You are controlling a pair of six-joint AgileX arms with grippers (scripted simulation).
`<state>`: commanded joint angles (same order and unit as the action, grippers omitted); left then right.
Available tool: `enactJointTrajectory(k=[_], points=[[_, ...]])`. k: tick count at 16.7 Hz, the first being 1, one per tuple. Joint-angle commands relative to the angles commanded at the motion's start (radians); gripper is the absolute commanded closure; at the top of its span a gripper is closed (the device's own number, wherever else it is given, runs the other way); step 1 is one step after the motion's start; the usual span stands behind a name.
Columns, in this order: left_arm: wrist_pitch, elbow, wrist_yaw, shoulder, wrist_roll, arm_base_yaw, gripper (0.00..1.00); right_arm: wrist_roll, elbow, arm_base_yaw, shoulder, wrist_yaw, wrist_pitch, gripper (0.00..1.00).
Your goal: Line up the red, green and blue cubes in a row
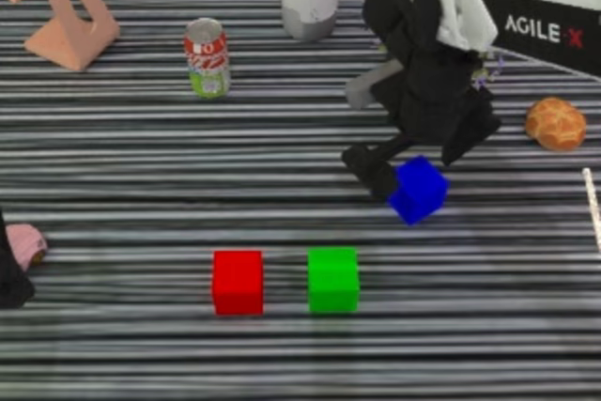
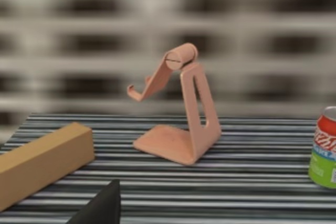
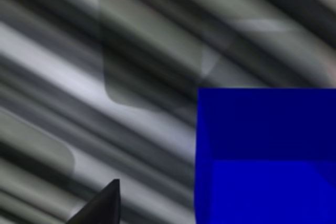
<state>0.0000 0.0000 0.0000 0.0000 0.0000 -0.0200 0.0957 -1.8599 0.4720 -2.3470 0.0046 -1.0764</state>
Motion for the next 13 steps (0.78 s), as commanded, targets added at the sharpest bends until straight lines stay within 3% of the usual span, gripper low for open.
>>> enactJointTrajectory(k=[7, 13], points=[[0.000, 0.000, 0.000, 0.000, 0.000, 0.000, 0.00, -0.002, 0.074, 0.002, -0.035, 0.000, 0.102, 0.00], [0.000, 0.000, 0.000, 0.000, 0.000, 0.000, 0.00, -0.002, 0.074, 0.002, -0.035, 0.000, 0.102, 0.45]])
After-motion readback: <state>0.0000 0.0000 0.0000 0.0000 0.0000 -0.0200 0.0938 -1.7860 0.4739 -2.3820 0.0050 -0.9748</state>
